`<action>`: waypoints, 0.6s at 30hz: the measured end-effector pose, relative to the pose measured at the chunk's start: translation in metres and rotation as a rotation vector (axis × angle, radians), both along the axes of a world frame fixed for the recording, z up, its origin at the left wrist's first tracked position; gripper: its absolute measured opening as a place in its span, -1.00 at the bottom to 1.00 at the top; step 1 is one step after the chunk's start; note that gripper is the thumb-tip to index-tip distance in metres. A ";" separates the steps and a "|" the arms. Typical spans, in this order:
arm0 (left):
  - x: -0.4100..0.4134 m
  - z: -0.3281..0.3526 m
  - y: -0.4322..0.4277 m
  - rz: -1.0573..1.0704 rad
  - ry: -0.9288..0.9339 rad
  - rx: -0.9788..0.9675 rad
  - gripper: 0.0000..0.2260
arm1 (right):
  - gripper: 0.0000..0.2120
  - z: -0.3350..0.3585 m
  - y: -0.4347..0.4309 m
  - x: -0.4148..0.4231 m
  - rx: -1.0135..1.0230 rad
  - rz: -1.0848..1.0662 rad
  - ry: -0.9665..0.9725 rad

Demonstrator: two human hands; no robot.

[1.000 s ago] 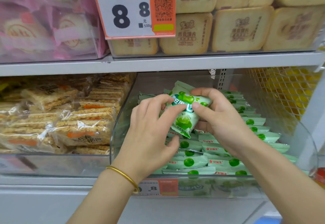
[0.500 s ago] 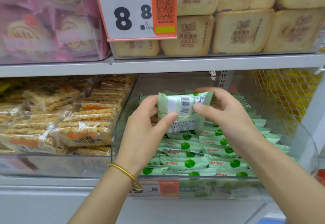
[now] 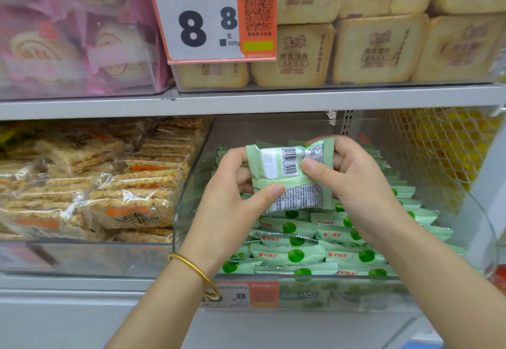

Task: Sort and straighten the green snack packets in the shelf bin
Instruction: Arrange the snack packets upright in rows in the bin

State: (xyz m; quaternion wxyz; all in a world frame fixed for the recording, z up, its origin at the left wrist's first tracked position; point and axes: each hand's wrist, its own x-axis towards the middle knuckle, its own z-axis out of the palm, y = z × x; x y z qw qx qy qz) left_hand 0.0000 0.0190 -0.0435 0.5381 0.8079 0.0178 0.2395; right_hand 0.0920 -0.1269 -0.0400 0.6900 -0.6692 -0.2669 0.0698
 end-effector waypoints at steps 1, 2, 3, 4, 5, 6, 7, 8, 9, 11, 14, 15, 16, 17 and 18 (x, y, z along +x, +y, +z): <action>0.000 0.000 0.000 0.002 -0.002 0.004 -0.67 | -0.82 0.000 0.000 0.000 0.004 0.002 -0.001; 0.000 0.000 0.000 0.003 -0.003 0.007 -0.67 | -0.81 0.000 0.000 0.000 0.010 0.005 0.001; 0.000 0.000 0.000 0.004 -0.003 0.009 -0.67 | -0.81 0.000 0.000 0.000 0.014 0.005 0.004; 0.000 -0.001 0.000 0.006 -0.004 0.012 -0.67 | -0.81 0.000 0.000 0.000 0.015 0.004 0.006; 0.000 -0.001 0.000 0.010 -0.006 0.014 -0.67 | -0.81 0.000 0.000 0.001 0.015 0.001 0.007; 0.000 -0.001 0.000 0.018 -0.011 0.017 -0.66 | -0.80 0.000 0.000 0.001 0.013 -0.002 0.008; 0.000 -0.001 -0.001 0.031 -0.016 0.016 -0.66 | -0.80 0.000 0.000 0.001 0.010 -0.002 0.010; 0.001 -0.001 -0.001 0.050 -0.020 0.009 -0.65 | -0.79 -0.001 0.000 0.001 0.006 0.000 0.015; 0.002 -0.001 -0.001 0.073 -0.016 -0.016 -0.64 | -0.78 -0.002 0.000 0.001 -0.004 0.001 0.019; 0.004 0.000 0.000 0.133 0.023 -0.115 -0.63 | -0.74 -0.004 0.001 0.002 -0.042 -0.010 0.014; 0.007 0.000 0.005 0.197 0.084 -0.262 -0.65 | -0.69 -0.002 0.001 0.005 -0.008 -0.004 0.026; 0.009 -0.001 0.007 0.202 0.096 -0.309 -0.67 | -0.57 -0.001 0.000 0.005 0.010 0.015 0.013; 0.011 -0.002 0.009 0.206 0.110 -0.350 -0.68 | -0.45 0.001 -0.001 0.006 0.004 0.038 -0.029; 0.013 -0.004 0.010 0.208 0.127 -0.385 -0.70 | -0.36 0.002 -0.003 0.006 -0.017 0.071 -0.086; 0.017 -0.005 0.011 0.213 0.142 -0.419 -0.72 | -0.30 0.002 -0.005 0.007 -0.047 0.115 -0.140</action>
